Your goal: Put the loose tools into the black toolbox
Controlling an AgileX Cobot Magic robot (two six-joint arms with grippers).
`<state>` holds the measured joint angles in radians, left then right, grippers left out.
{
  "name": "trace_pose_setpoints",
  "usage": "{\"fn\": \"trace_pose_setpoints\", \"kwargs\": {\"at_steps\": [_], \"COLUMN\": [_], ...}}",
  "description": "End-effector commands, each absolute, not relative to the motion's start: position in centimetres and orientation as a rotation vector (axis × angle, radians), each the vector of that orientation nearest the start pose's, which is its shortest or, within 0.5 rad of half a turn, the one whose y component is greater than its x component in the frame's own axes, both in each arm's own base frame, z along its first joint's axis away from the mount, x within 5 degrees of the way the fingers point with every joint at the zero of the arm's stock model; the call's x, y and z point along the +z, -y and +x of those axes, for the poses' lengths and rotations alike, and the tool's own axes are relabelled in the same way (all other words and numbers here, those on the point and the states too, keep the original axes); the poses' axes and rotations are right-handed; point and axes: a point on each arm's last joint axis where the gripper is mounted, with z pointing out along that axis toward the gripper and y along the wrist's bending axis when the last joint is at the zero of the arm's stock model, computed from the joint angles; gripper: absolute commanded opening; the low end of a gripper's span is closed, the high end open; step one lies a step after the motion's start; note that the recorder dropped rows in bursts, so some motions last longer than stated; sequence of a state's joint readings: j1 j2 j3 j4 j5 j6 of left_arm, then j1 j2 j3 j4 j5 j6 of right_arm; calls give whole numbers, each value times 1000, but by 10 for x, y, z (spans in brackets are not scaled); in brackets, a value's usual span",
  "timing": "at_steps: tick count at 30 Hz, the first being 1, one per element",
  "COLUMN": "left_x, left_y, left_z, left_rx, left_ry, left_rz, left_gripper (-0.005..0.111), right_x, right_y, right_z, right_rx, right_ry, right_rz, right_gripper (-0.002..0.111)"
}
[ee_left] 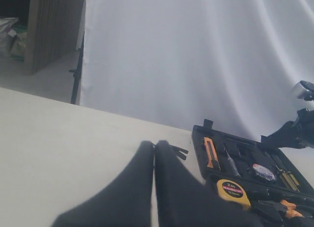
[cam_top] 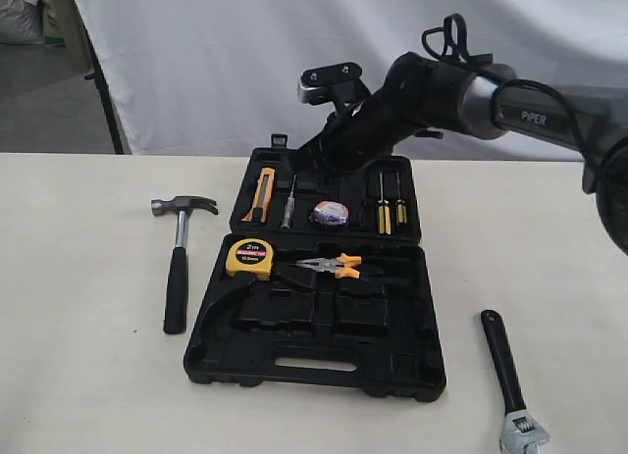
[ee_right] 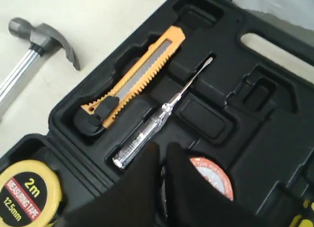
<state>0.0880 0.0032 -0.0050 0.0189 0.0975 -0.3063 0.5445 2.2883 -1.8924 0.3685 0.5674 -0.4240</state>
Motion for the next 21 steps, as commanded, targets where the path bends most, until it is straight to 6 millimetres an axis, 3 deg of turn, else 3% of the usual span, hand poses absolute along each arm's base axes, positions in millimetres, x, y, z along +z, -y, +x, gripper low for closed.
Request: {"fn": "trace_pose_setpoints", "kwargs": {"at_steps": [1,12,18,21], "left_x": [208,208,208,208], "left_y": [-5,-5,-5,-5], "left_z": [56,56,56,56], "left_rx": [-161,-161,-161,-161], "left_ry": [-1539,-1539,-1539,-1539], "left_rz": [-293,-293,-293,-293], "left_gripper": [1,1,1,1], "right_x": [168,127,131,150], "right_y": [-280,-281,-281,-280], "right_z": [439,441,441,440], "right_rx": [384,371,378,386], "right_ry": [-2315,-2394,-2395,-2365], "right_rz": [-916,-940,-921,-904], "right_gripper": [1,1,1,1]}}
